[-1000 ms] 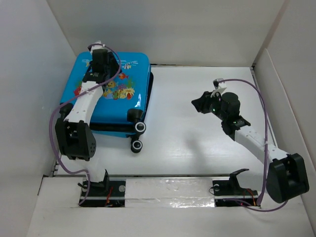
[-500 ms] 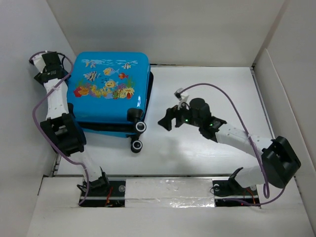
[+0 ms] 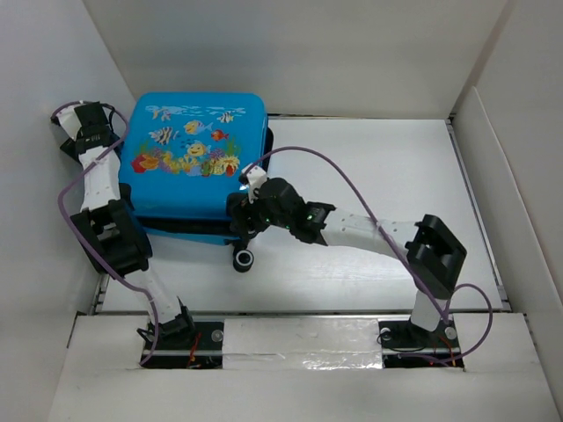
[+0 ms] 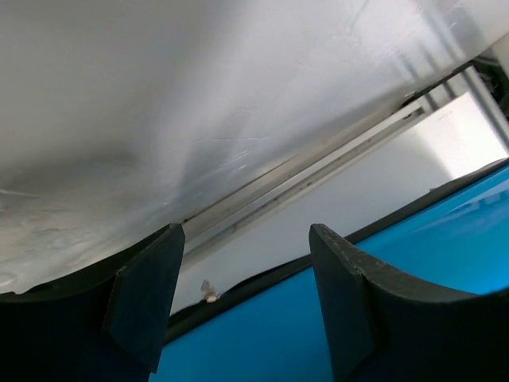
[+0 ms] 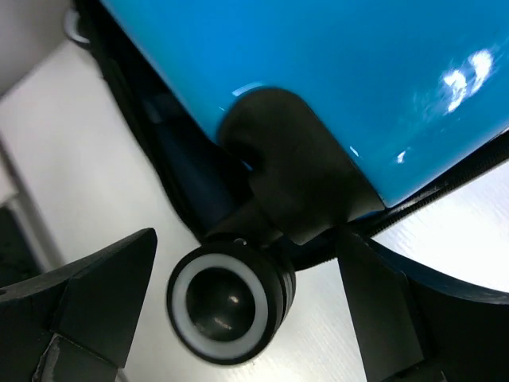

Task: Pack the luggage

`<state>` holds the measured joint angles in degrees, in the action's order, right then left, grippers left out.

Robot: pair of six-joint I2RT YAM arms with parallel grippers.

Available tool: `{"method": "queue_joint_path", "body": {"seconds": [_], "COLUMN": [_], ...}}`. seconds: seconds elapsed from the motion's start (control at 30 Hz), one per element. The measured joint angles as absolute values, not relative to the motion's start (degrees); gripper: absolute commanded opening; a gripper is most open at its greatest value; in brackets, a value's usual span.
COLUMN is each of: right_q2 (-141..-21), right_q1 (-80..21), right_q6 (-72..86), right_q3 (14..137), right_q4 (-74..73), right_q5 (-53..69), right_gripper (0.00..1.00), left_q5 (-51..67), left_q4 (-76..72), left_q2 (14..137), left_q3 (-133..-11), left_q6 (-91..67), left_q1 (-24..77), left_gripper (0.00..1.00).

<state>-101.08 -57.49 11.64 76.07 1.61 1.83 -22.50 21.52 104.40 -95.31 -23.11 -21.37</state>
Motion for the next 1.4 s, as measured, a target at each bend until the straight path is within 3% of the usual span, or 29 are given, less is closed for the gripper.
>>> {"method": "queue_joint_path", "body": {"seconds": [0.1,0.13,0.17,0.23,0.27,0.3,0.47,0.63,0.83,0.97,1.13,1.2,1.23,1.27,1.3,1.4], "right_q2": [-103.98,-104.81,-105.32,-105.45,-105.45,-105.45,-101.69,-88.12,-74.19,-72.71,-76.09,-78.02,-78.65,-78.91,-78.87,-77.89], "right_q1": [-59.31,-59.72,-60.23,-60.88,-61.21,-61.36,-59.86,-48.58,-31.16,-19.62,-6.13,-2.37,-0.89,0.16,0.58,0.73], "right_q6": [11.73,11.77,11.55,12.53,12.93,13.15,14.57,14.44,12.05,12.49,13.17,13.3,13.43,13.54,13.74,15.97], "right_q3": [77.82,78.0,78.17,78.72,78.89,78.91,73.56,59.42,51.16,50.52,53.76,56.1,56.75,56.9,56.9,56.84], "right_q4": [-1.65,-2.42,-2.57,-3.03,-3.22,-3.55,-0.84,2.04,-1.06,-1.96,-2.7,-3.99,-4.27,-4.32,-4.34,-4.86], "right_q5": [-5.41,-7.29,-9.19,-11.64,-13.21,-14.13,-15.4,-9.19,0.05,6.94,16.4,19.29,20.21,20.78,20.99,18.37], "right_gripper": [0.93,0.81,0.58,0.54,0.32,0.25,0.14,0.14,0.19,0.14,0.16,0.35,0.5,0.74,0.84,0.86], "left_q5": [-21.43,-21.17,-20.95,-20.78,-20.78,-20.69,-17.3,-11.4,-4.89,-3.49,-3.05,-3.14,-3.2,-3.22,-3.18,-3.09], "left_q4": [18.85,18.04,17.15,15.57,14.9,14.33,9.78,8.4,10.52,11.03,10.92,10.5,10.0,9.54,9.04,7.88], "left_q2": [104.05,103.9,103.63,103.13,102.91,102.59,98.98,93.25,91.2,90.52,87.05,85.86,85.41,85.19,85.08,85.84], "left_q3": [-93.54,-92.95,-92.33,-91.13,-90.61,-90.17,-85.17,-78.26,-74.22,-73.84,-73.3,-73.21,-73.03,-72.86,-72.84,-73.01], "left_q6": [-23.59,-23.77,-24.03,-24.43,-24.62,-24.84,-26.85,-28.32,-29.12,-29.34,-29.34,-29.47,-29.56,-29.74,-30.11,-30.87], "left_q1": [-21.61,-21.63,-21.63,-21.43,-21.21,-21.06,-19.9,-18.57,-14.46,-11.07,-9.17,-9.39,-9.45,-9.47,-9.47,-9.5], "left_gripper": [0.61,0.61,0.6,0.6,0.6,0.6,0.6,0.59,0.6,0.6,0.61,0.61,0.61,0.61,0.61,0.62]}}
